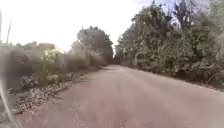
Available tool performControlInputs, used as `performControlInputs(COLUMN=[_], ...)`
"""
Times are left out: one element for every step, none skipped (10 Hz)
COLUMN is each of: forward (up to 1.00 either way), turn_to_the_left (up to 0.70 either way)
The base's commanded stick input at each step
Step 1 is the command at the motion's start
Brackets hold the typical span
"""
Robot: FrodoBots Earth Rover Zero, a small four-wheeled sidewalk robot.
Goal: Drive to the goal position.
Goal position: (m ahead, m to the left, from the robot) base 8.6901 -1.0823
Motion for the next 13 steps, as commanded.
performControlInputs(forward=[0.70, 0.70, 0.70, 0.70, 0.70, 0.70, 0.70, 0.70, 0.70, 0.70, 0.70, 0.70, 0.70], turn_to_the_left=[0.00, 0.00, 0.00, 0.00, 0.00, 0.00, 0.00, 0.00, 0.00, 0.00, 0.00, 0.00, 0.00])
